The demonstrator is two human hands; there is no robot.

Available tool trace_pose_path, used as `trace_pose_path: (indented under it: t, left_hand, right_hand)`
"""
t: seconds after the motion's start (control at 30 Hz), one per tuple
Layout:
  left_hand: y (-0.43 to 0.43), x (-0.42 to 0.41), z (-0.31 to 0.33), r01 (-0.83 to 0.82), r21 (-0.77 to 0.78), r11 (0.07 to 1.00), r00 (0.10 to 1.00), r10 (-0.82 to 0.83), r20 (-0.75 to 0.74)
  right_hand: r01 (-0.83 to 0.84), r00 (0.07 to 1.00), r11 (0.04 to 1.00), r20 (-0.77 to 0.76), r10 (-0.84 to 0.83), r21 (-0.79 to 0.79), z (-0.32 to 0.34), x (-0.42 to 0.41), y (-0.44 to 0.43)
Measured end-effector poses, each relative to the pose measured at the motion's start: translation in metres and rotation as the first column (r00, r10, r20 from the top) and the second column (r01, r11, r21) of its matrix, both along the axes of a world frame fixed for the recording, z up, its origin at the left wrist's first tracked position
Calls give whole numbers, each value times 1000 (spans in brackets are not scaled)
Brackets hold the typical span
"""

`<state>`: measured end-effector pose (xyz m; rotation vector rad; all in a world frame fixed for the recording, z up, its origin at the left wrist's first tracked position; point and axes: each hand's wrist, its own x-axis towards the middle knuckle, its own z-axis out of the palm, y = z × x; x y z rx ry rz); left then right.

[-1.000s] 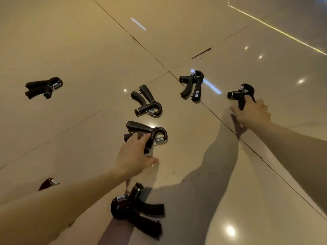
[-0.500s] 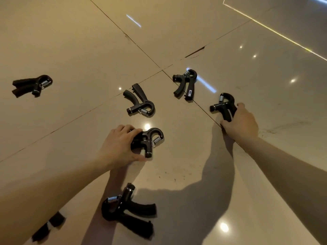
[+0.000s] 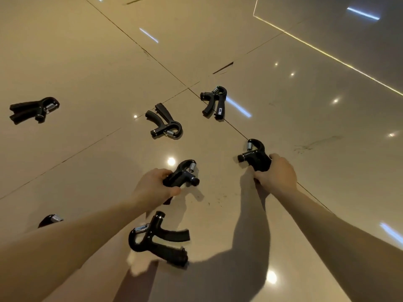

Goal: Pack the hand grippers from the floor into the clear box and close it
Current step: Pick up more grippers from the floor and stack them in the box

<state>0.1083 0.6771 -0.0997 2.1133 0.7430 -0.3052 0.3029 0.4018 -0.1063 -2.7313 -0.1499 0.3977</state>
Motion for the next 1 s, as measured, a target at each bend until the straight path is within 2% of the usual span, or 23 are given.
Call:
trace_pose_path:
  t: [0.07,0.17,0.27,0.43,0.63,0.8,1.0]
  left_hand:
    - [-5,1,11,-131,-222,966,991,131,-16]
    - [-17,1,36,-141,-330,933,989,144,-18]
    - [-36,1,73,-85,-387,918,994,106,32]
    - [-73,-2,157,125,-224,967,972,-74,223]
    - [-133,-36,272,309,27,951,818,-280,502]
    - [-205,-87,358,446,133,885,655,-424,626]
    - [-306,-165,446,645,238,726,422,-598,682]
  right_hand:
    - [82,996,994,-52,-78,72,6,-17,-8]
    - [179,981,970,-109,-162,167,23,-42,-23]
    - [174,984,963,-78,-161,207,56,-62,-43]
    - [91,988,978,109,-112,187,142,-97,-85]
    - [87,934,971,321,-158,224,265,-172,-163]
    - [122,862,968,460,-213,219,362,-275,-247]
    - [246,774,966,582,-248,85,455,-418,-338]
